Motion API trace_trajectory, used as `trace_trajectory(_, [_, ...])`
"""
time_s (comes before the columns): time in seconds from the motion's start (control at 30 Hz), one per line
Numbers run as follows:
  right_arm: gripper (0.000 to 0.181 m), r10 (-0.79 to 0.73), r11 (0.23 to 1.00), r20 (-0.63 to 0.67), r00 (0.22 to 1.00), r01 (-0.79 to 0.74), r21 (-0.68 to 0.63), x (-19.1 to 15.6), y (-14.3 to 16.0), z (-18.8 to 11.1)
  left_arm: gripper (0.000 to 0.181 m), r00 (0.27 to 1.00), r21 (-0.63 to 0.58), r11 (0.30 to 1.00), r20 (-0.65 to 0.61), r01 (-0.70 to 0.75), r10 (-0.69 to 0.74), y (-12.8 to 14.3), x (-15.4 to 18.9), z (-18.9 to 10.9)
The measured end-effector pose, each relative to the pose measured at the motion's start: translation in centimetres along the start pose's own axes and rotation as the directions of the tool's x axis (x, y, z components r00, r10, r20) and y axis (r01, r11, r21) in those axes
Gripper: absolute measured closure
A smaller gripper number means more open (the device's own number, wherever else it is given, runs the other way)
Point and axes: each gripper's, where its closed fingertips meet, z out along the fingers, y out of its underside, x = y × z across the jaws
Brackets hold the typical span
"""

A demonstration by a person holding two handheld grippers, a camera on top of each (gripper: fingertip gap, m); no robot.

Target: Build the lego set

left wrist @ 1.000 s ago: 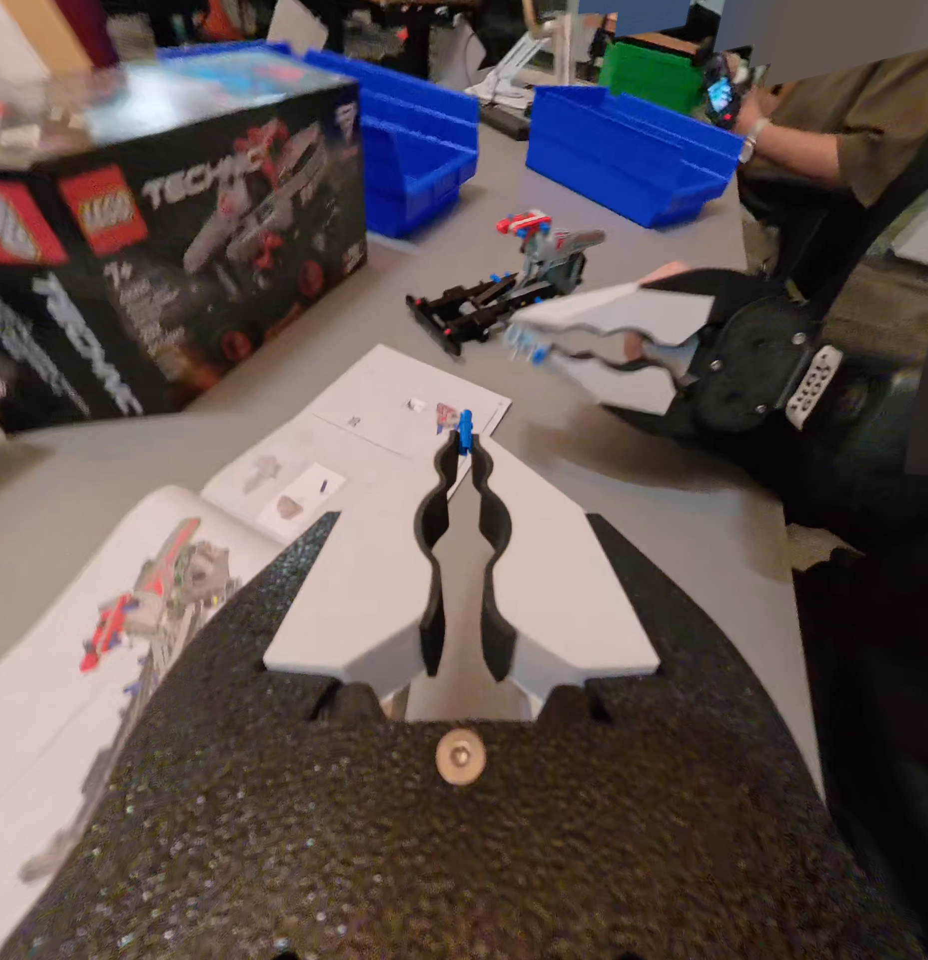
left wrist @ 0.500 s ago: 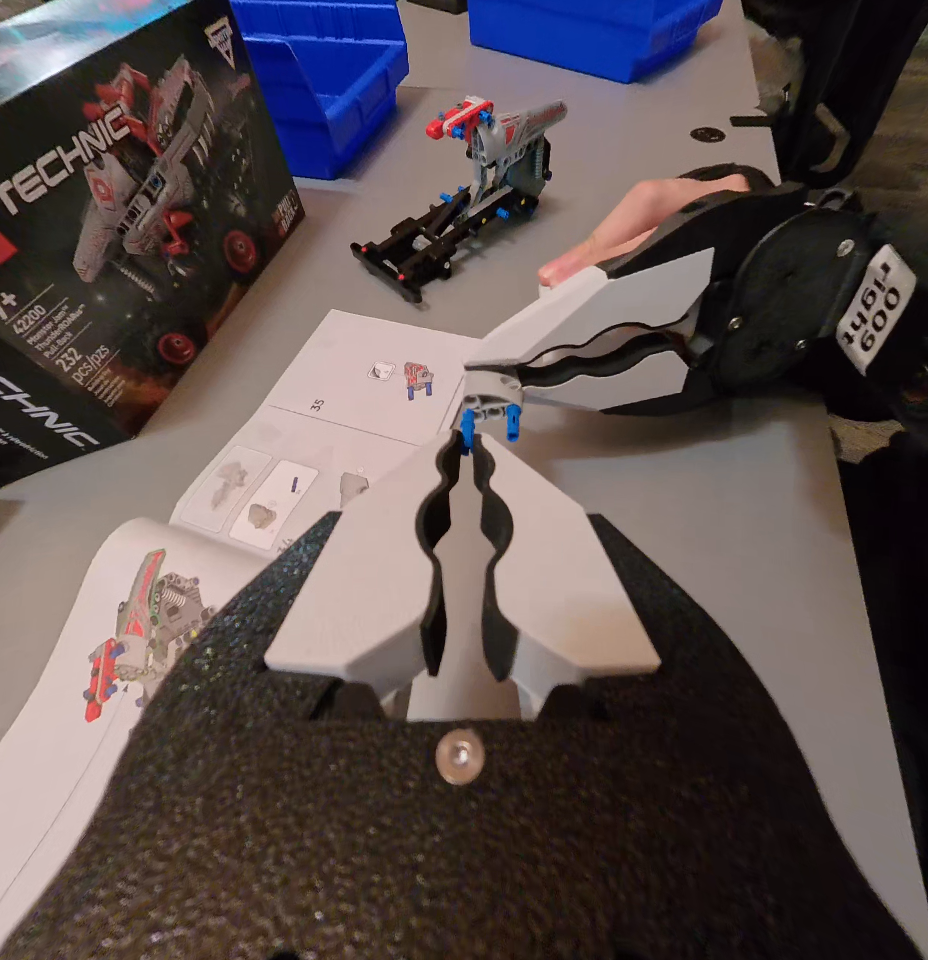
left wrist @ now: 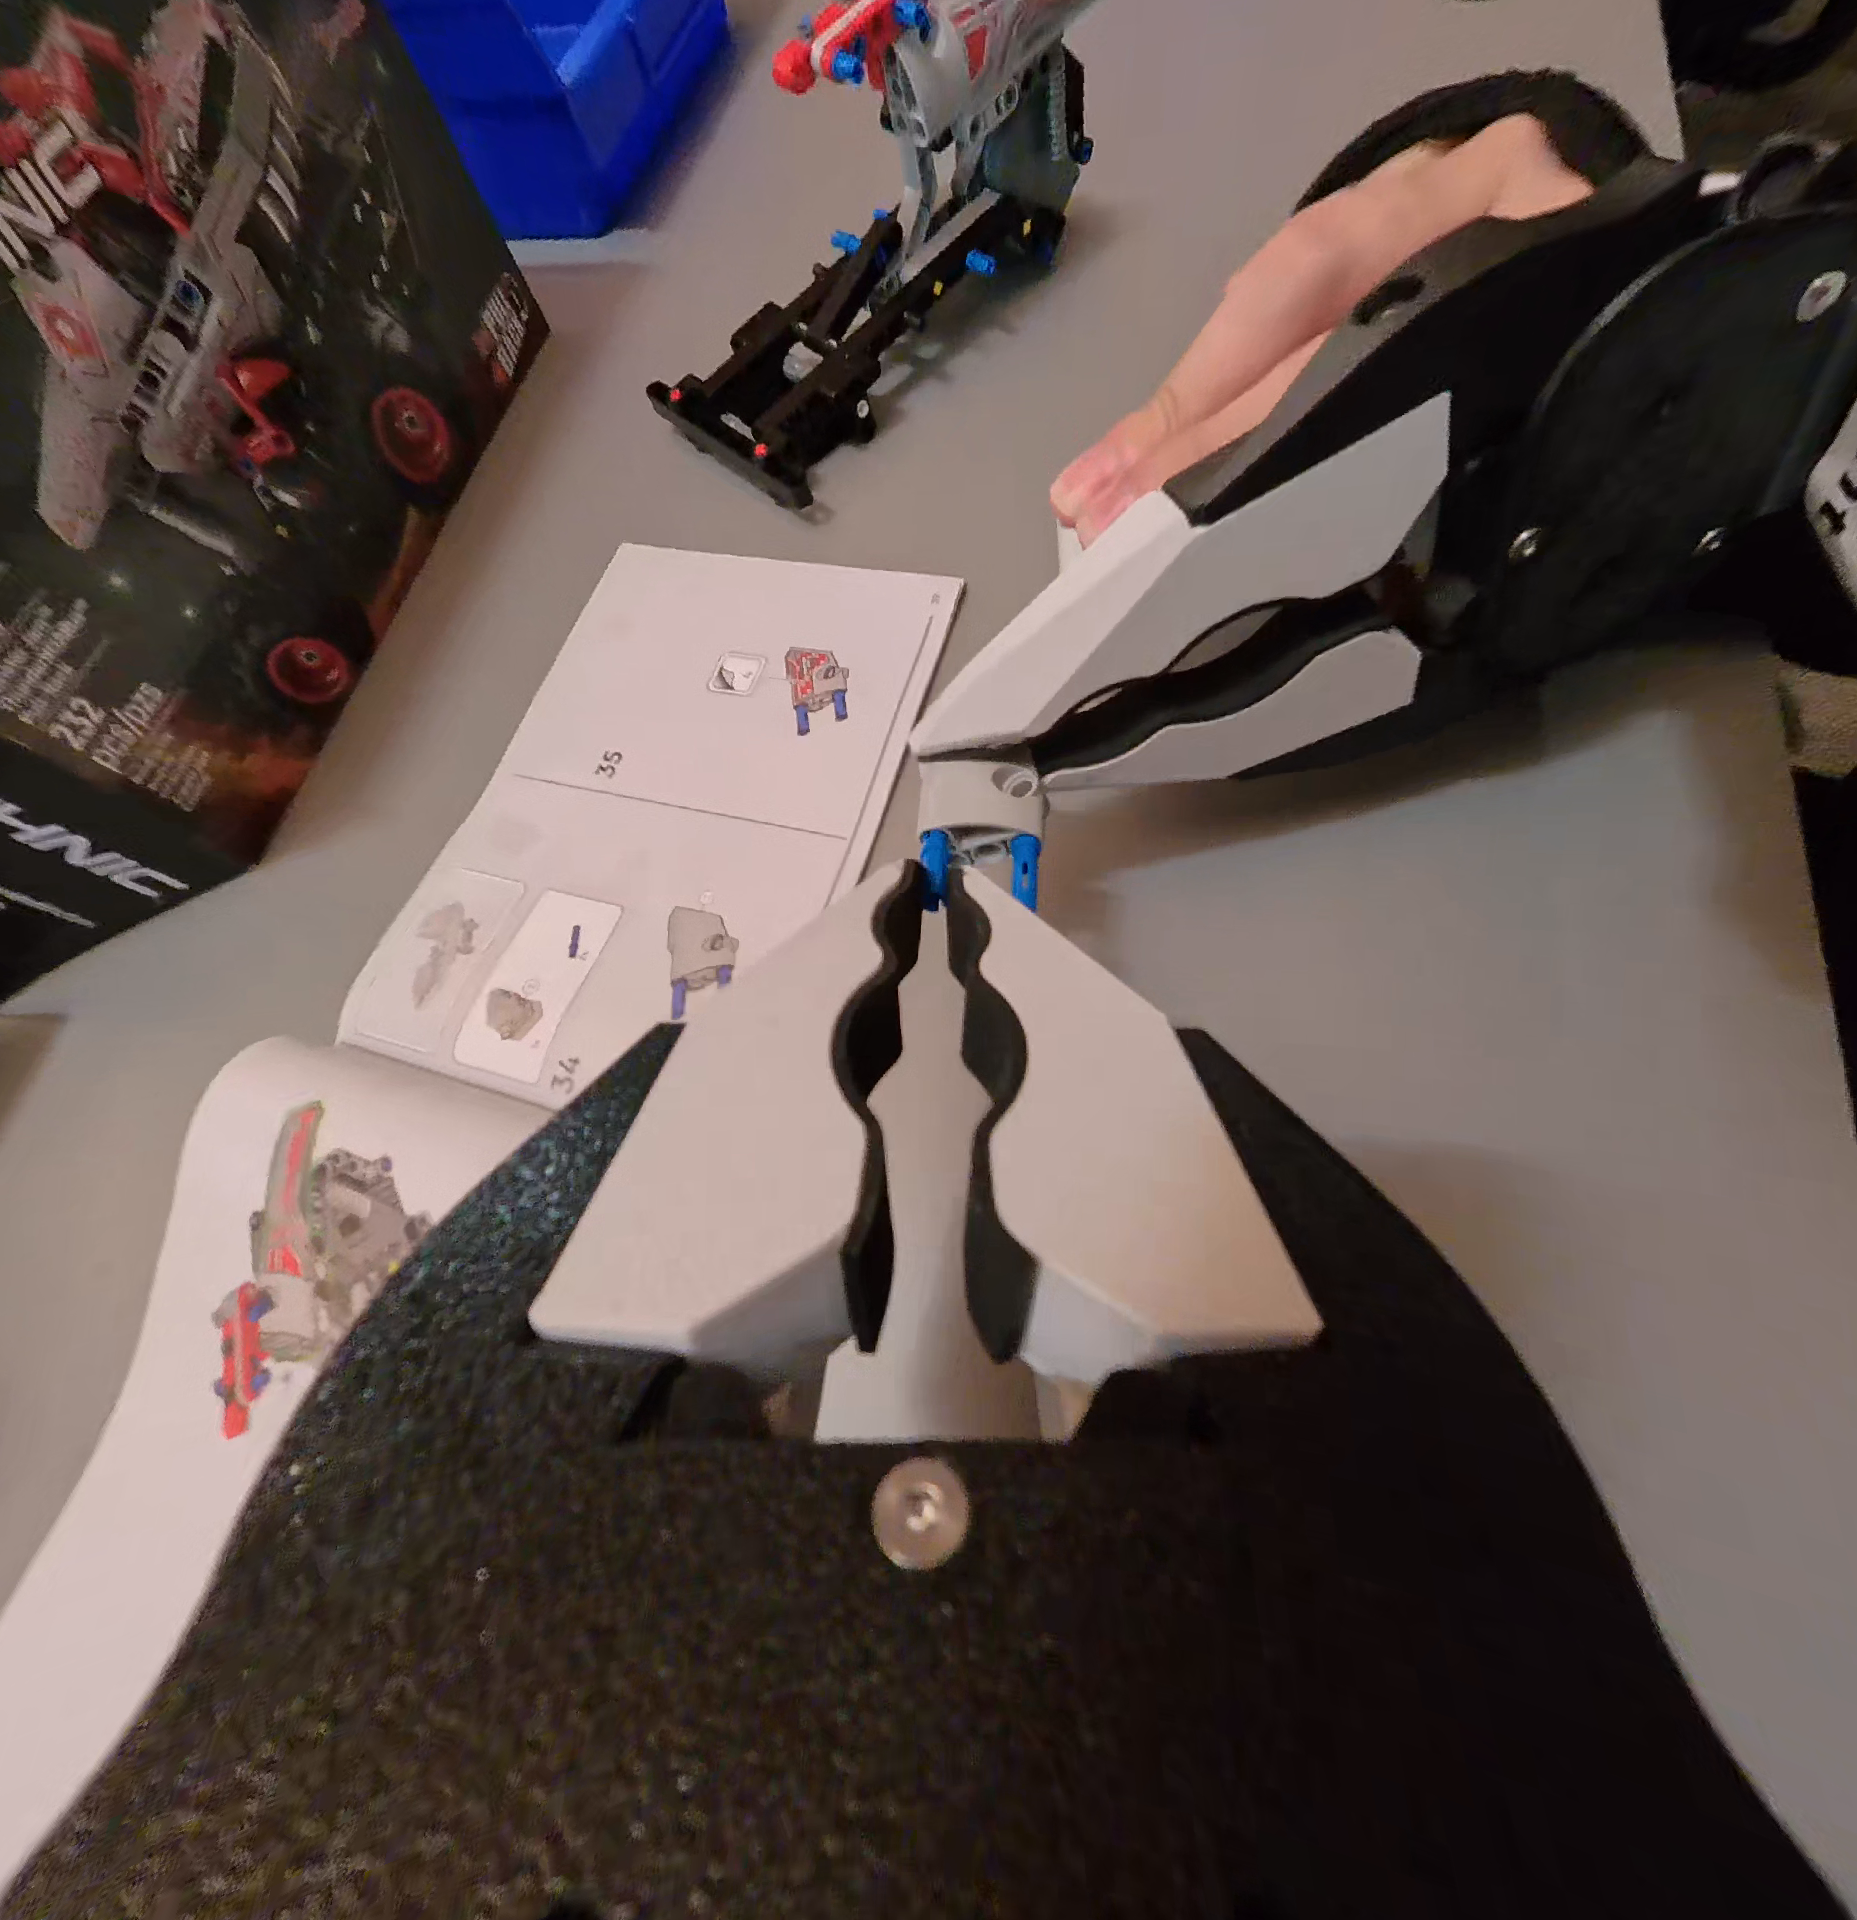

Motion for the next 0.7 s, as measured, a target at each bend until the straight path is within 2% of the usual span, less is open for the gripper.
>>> trace_trajectory(0.03, [0.176,-0.005,1.0,-0.002,1.0,0.005,-0.003,0.0,0.0,0.0,0.18,0.999,0.015,0.999,-0.02,0.049,-0.048,0.0,0.0,0.0])
trace_trajectory(0.1, [0.176,0.019,1.0,0.001,1.0,-0.019,0.009,0.1,-0.1,-0.1,0.18,0.98,0.052,0.982,-0.088,0.182,-0.177,-0.2,0.0,-0.1])
trace_trajectory(0.17, [0.176,0.018,1.0,-0.003,1.0,-0.018,0.015,0.2,-0.3,-0.1,0.18,0.971,0.077,0.973,-0.125,0.216,-0.206,-0.3,0.1,-0.2])
trace_trajectory(0.27, [0.176,0.012,1.0,0.021,1.0,-0.012,0.011,-0.3,-0.3,0.0,0.18,0.997,0.051,0.998,-0.057,0.045,-0.042,0.0,0.1,-0.1])
trace_trajectory(0.33, [0.178,0.02,1.0,0.021,1.0,-0.02,0.018,-0.3,-0.4,-0.1,0.18,0.999,0.053,0.999,-0.047,0.008,-0.006,-0.1,0.2,-0.1])
trace_trajectory(0.47, [0.176,-0.004,0.999,0.008,1.0,0.004,0.033,-0.2,-1.0,-0.2,0.18,0.969,0.097,0.972,-0.15,0.213,-0.197,-0.5,0.3,-0.4])
trace_trajectory(0.57, [0.176,-0.008,0.996,0.007,1.0,0.007,0.083,-0.4,-2.8,-0.2,0.181,0.943,0.155,0.956,-0.263,0.249,-0.203,-2.0,2.1,-0.2])
trace_trajectory(0.63, [0.176,-0.001,0.999,-0.033,0.999,0.003,0.053,0.1,-2.6,0.1,0.181,0.972,0.136,0.974,-0.173,0.184,-0.159,-1.9,1.2,-0.5])
trace_trajectory(0.7, [0.176,0.07,0.995,-0.048,0.996,-0.066,0.071,0.8,-2.3,-0.2,0.181,0.979,0.187,0.966,-0.133,0.176,-0.153,-2.6,0.4,-1.7])
